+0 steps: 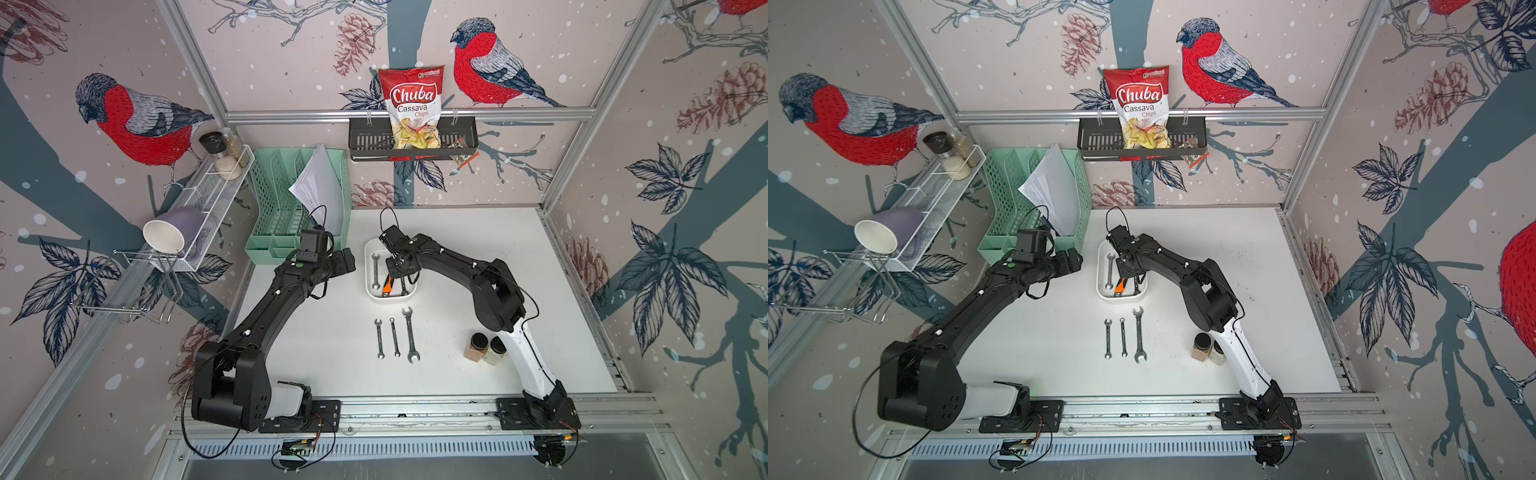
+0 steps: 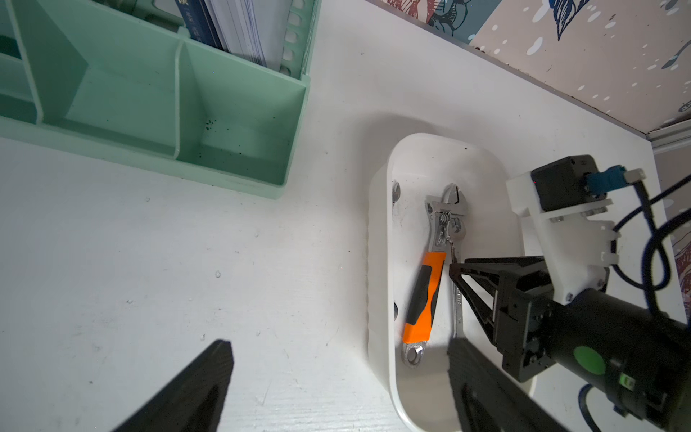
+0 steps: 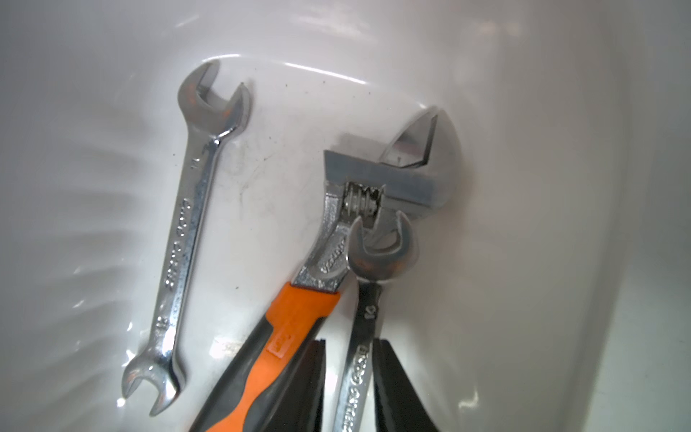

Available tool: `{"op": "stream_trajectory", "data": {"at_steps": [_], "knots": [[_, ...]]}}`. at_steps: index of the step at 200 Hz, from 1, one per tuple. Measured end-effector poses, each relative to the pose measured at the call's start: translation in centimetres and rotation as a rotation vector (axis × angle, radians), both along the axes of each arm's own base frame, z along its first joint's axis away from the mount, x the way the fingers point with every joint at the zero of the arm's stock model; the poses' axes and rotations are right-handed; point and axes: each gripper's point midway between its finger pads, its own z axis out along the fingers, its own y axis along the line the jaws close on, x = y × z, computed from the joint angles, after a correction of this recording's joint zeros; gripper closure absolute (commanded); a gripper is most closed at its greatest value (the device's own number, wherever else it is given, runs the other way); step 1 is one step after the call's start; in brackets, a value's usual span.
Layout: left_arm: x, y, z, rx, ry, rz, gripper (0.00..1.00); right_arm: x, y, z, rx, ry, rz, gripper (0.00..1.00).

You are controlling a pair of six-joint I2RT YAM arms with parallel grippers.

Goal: Take out the wrench from the storage box
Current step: Pick up the wrench from the storage box.

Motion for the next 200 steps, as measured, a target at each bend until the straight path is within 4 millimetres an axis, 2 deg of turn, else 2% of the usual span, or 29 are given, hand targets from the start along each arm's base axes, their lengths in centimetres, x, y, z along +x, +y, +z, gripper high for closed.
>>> {"op": "stream_trajectory", "data": {"at_steps": [36, 108, 200], "knots": [[0.0, 0.0, 0.0, -0.009, 0.001, -0.003, 0.07, 0.2, 0.2, -0.5, -0.049, -0.012, -0.002, 0.70], [-0.1, 0.0, 0.2, -0.015, -0.002, -0.004, 0.06, 0.1, -0.1, -0.1, -0.131, -0.052, -0.009, 0.70], [-0.2, 0.0, 0.7, -0.020, -0.017, -0.006, 0.06, 0.2, -0.5, -1.9, -0.203, -0.032, -0.013, 0.67]]}}
